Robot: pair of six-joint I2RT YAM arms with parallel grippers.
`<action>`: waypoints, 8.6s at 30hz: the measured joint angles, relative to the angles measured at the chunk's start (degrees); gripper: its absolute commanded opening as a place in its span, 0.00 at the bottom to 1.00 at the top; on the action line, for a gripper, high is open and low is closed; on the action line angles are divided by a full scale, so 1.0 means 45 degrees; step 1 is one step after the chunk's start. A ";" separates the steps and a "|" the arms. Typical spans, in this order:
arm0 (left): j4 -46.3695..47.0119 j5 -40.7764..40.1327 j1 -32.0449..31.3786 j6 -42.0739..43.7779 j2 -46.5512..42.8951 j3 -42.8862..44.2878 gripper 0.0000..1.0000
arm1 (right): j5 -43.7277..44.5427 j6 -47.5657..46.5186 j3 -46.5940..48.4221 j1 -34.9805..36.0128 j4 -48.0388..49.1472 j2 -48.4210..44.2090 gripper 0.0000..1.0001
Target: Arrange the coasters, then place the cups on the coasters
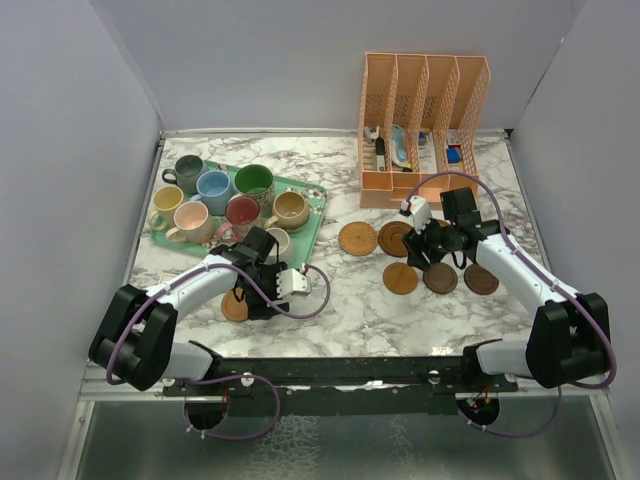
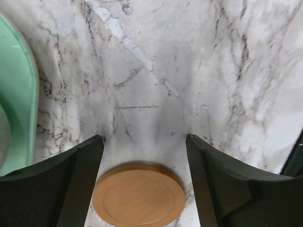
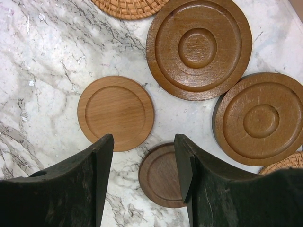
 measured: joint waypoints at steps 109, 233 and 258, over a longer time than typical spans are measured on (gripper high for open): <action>0.4537 -0.0583 -0.4813 -0.4920 0.8592 0.9117 0.80 | 0.1243 0.0923 -0.0005 -0.2103 0.0432 0.0049 0.53; -0.1005 -0.0471 0.5775 -0.6586 1.0632 1.6140 0.08 | 0.0879 0.0763 -0.0160 -0.2181 0.1423 -0.0855 0.81; -0.1462 -0.0894 0.4862 -0.8718 0.9724 1.8413 0.00 | -0.1617 0.2064 0.6003 -0.1443 0.1078 0.2098 0.73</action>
